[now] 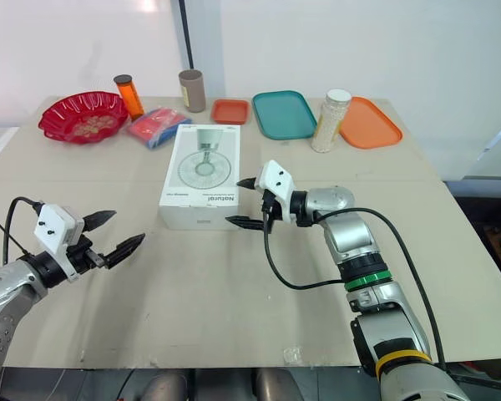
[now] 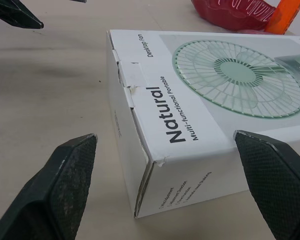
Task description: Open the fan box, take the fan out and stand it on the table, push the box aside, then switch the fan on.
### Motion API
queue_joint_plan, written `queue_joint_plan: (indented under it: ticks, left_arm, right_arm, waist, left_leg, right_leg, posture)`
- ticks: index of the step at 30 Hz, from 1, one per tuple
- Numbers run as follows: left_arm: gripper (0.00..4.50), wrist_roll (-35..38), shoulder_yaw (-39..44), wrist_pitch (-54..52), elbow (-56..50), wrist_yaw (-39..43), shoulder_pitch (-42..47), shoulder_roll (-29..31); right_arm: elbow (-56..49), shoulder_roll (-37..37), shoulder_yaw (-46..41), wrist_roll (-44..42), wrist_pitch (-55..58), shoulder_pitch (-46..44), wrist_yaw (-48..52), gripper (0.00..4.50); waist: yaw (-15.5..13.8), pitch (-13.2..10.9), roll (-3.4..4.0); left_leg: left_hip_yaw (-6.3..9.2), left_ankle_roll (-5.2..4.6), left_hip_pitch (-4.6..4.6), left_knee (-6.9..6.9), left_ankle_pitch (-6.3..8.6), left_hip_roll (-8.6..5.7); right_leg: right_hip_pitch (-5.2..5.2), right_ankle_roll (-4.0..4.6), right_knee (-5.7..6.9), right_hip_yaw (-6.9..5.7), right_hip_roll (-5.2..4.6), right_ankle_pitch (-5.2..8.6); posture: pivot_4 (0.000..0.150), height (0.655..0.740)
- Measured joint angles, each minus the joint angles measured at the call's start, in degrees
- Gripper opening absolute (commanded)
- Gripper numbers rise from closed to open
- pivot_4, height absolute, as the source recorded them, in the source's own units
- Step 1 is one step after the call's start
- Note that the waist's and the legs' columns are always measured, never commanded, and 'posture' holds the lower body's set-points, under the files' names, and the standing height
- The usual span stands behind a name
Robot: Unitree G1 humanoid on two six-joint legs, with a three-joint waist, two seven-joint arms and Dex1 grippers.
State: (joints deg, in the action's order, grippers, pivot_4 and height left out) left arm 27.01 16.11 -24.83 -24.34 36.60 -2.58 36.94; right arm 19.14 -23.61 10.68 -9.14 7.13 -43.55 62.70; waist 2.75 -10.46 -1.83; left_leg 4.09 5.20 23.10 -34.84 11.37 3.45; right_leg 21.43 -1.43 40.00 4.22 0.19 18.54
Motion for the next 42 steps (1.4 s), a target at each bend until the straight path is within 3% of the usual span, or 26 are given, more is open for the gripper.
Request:
queue_joint_plan:
  ticks: [7, 9, 25, 31, 34, 36, 37, 38, 39, 40, 42]
  left_arm:
    - [4.46, 1.1, 0.0, -0.5, 0.2, 1.1, 0.6, 0.1]
    - [4.46, 4.6, 0.0, -2.0, 0.8, 4.1, 4.1, 0.8]
    - [4.46, 4.5, -1.4, -2.6, 4.3, 7.8, 7.2, 2.5]
    - [2.85, 4.9, -2.0, -2.5, 5.8, 9.7, 8.2, 2.5]
    - [1.72, 5.2, -2.2, -2.1, 6.4, 10.6, 9.5, 2.5]
    - [1.41, 5.1, -2.4, -1.4, 7.4, 11.0, 11.8, 2.5]
    - [0.85, 5.1, -2.4, -1.1, 7.7, 11.1, 13.0, 2.5]
    - [0.57, 4.9, -2.6, -0.8, 8.4, 11.2, 14.4, 2.5]
    - [0.52, 4.7, -2.9, -0.4, 9.2, 11.2, 15.7, 2.3]
    - [0.13, 3.8, -4.0, 0.4, 12.2, 11.2, 19.4, 2.0]
    - [0.13, 2.2, -5.8, 1.4, 15.7, 11.1, 23.2, 1.1]
  right_arm:
    - [-2.2, -0.5, 0.0, -0.2, 0.7, 1.1, -0.2, 4.5]
    - [-6.7, -2.0, -0.3, -0.9, 3.7, 2.7, -0.8, 4.5]
    - [-13.7, -4.9, -1.7, -2.6, 9.0, 6.8, -1.7, 4.5]
    - [-14.7, -5.3, -1.7, -3.0, 9.8, 6.8, -1.9, 4.5]
    - [-14.7, -5.4, -1.7, -2.9, 9.9, 6.8, -2.2, 4.5]
    - [-14.7, -5.3, -1.7, -2.9, 9.9, 6.2, -2.6, 4.5]
    - [-14.7, -5.3, -1.7, -2.9, 9.9, 5.6, -2.9, 4.5]
    - [-14.7, -5.2, -1.7, -2.9, 10.1, 5.0, -3.2, 4.5]
    - [-14.7, -5.1, -1.8, -2.9, 10.4, 4.6, -3.4, 4.5]
    - [-14.8, -4.5, -1.7, -2.9, 10.9, 3.6, -4.2, 4.5]
    - [-14.9, -3.8, -1.7, -2.8, 12.0, 2.6, -5.2, 4.5]
  waist:
    - [0.0, 0.0, 0.0]
    - [0.0, 0.0, 0.0]
    - [0.0, 0.0, 0.01]
    - [0.0, 0.0, 0.01]
    - [0.0, 0.0, 0.02]
    - [0.0, 0.0, 0.02]
    - [0.0, 0.0, 0.02]
    - [0.0, 0.0, 0.01]
    - [0.0, 0.0, 0.02]
    - [0.0, 0.0, 0.02]
    - [0.0, 0.0, 0.02]
  left_leg:
    - [0.0, 0.0, 0.01, 0.0, 0.0, 0.0]
    - [0.0, 0.0, 0.01, -0.01, 0.0, -0.01]
    - [0.0, 0.0, 0.01, -0.01, 0.0, -0.01]
    - [0.0, 0.0, 0.01, -0.01, 0.0, -0.01]
    - [0.0, 0.0, 0.01, -0.01, 0.0, -0.01]
    - [0.01, 0.0, 0.01, -0.02, 0.0, -0.01]
    - [0.0, 0.0, 0.01, -0.03, 0.0, -0.02]
    - [0.0, 0.0, 0.02, -0.03, 0.0, -0.02]
    - [0.01, 0.0, 0.01, -0.03, 0.0, -0.02]
    - [0.02, 0.0, 0.02, -0.02, 0.0, -0.01]
    - [0.01, 0.0, 0.05, -0.03, 0.0, -0.02]
  right_leg:
    - [0.0, 0.0, 0.0, -0.01, 0.0, 0.0]
    - [0.0, 0.0, 0.0, -0.01, 0.0, 0.0]
    - [0.0, -0.01, 0.0, 0.0, 0.01, 0.01]
    - [0.0, -0.01, 0.0, 0.0, 0.01, 0.01]
    - [0.0, 0.0, 0.0, -0.01, 0.01, 0.0]
    - [0.0, 0.0, 0.01, -0.02, 0.02, 0.0]
    - [-0.01, -0.01, 0.0, -0.01, 0.0, 0.0]
    - [-0.01, -0.01, 0.0, -0.01, 0.01, 0.0]
    - [-0.01, -0.01, 0.0, -0.02, 0.01, 0.0]
    - [0.0, -0.01, 0.0, -0.02, 0.04, 0.0]
    - [0.01, -0.01, -0.01, -0.03, 0.02, 0.01]
  posture:
    - [0.15, 0.74]
    - [0.15, 0.74]
    - [0.15, 0.74]
    - [0.15, 0.74]
    - [0.15, 0.74]
    - [0.15, 0.74]
    - [0.15, 0.74]
    - [0.15, 0.74]
    - [0.15, 0.74]
    - [0.15, 0.74]
    - [0.15, 0.74]
